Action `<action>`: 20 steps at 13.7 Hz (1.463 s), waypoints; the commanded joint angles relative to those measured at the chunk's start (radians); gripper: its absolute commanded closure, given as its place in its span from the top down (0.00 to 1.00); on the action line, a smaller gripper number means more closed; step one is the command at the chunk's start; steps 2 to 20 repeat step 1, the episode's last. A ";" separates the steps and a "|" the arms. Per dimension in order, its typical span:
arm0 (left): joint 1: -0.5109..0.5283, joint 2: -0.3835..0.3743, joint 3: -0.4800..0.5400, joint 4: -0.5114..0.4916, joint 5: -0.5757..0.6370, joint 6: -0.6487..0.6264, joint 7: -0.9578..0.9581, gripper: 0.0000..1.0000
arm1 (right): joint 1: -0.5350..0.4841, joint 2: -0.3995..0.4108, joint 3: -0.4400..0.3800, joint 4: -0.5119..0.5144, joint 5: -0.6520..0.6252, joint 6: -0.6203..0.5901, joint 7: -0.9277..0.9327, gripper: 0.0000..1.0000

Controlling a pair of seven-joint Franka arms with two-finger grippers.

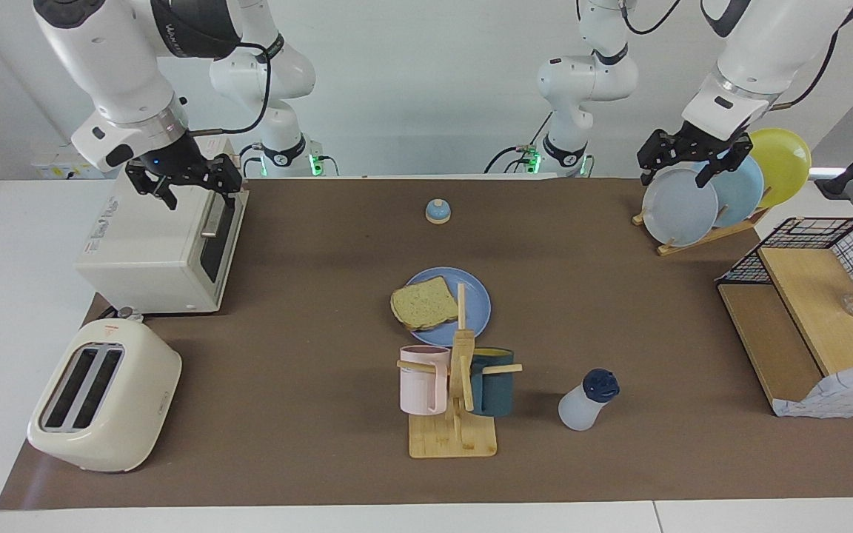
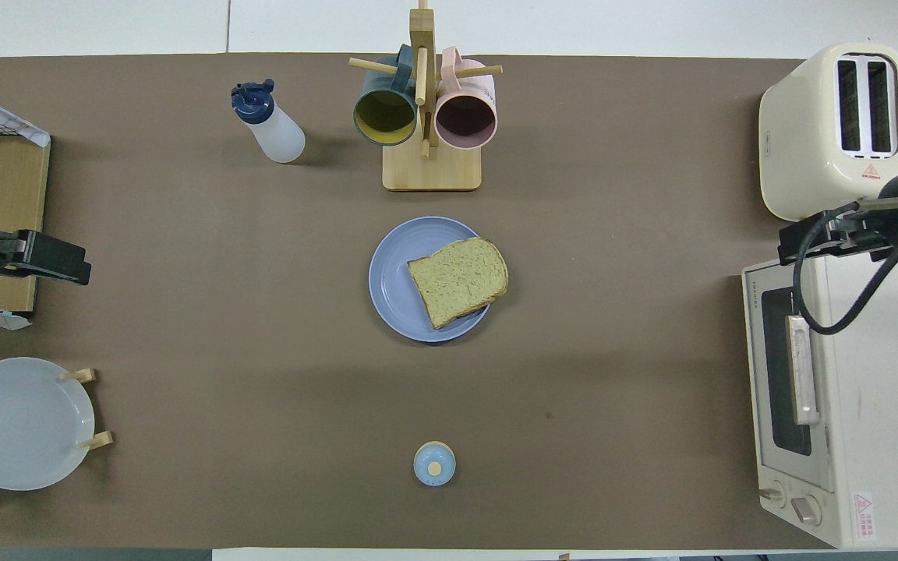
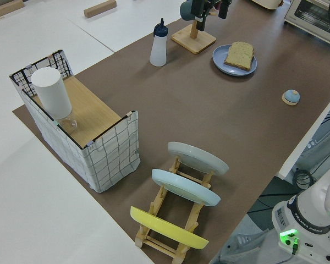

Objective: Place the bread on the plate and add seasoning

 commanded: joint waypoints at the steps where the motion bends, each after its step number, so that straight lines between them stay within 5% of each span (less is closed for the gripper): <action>1: 0.016 -0.025 -0.008 -0.021 -0.018 -0.001 -0.007 1.00 | -0.018 -0.010 0.008 -0.005 0.010 -0.003 -0.026 1.00; 20: 0.016 -0.025 -0.008 -0.021 -0.018 -0.001 -0.007 1.00 | -0.018 -0.010 0.008 -0.005 0.010 -0.003 -0.026 1.00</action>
